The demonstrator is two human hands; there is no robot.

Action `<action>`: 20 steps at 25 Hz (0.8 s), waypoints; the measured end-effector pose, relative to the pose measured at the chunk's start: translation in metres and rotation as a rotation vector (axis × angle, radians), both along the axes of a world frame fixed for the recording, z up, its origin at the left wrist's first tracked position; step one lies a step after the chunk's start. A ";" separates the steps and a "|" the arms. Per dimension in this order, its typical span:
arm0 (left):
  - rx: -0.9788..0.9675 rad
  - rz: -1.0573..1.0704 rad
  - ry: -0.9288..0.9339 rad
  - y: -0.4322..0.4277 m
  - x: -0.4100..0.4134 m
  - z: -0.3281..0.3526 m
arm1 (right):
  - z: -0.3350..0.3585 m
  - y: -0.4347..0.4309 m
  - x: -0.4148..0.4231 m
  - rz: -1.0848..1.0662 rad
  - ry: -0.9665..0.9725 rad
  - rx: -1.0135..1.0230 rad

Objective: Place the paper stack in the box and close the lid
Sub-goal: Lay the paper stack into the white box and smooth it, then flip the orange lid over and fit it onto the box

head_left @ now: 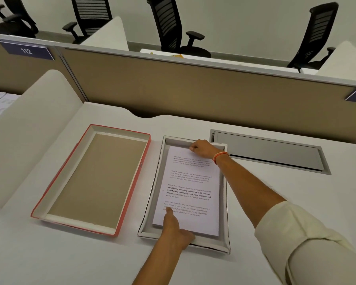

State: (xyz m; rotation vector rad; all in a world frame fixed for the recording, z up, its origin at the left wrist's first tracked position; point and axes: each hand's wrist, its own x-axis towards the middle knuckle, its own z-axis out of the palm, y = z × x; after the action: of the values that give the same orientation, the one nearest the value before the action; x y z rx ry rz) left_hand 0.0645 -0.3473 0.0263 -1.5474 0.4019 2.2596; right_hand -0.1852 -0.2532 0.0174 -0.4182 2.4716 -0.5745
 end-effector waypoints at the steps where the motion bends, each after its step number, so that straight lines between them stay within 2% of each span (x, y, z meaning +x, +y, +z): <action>1: 0.005 -0.011 0.012 0.001 0.001 0.002 | 0.001 -0.001 0.001 0.011 0.002 0.008; 6: 0.117 -0.092 0.131 -0.012 0.009 0.027 | 0.010 -0.014 0.001 0.024 0.045 0.011; 8: 0.069 -0.207 0.244 -0.034 0.007 0.036 | 0.020 -0.030 0.000 0.020 0.095 -0.032; 9: -0.020 -0.267 0.287 -0.048 0.003 0.040 | 0.027 -0.040 0.000 0.023 0.116 -0.067; 11: -0.319 -0.327 0.370 -0.074 -0.008 0.046 | 0.039 -0.064 0.004 0.036 0.130 -0.133; 13: -0.712 -0.375 0.473 -0.100 -0.019 0.049 | 0.046 -0.090 0.010 0.054 0.145 -0.172; 16: -1.286 -0.473 0.470 -0.156 -0.034 0.044 | 0.050 -0.127 0.029 0.075 0.159 -0.210; 18: -1.501 -0.513 0.409 -0.202 -0.042 0.036 | 0.044 -0.146 0.043 0.088 0.142 -0.228; 20: -1.628 -0.526 0.353 -0.245 -0.045 0.028 | 0.035 -0.161 0.059 0.088 0.108 -0.245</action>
State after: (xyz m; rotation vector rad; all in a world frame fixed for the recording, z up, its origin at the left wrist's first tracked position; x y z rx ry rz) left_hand 0.0191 -0.5919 0.0539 -1.1110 2.7744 1.5403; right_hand -0.1258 -0.4143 0.0529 -0.6657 2.4775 -0.8411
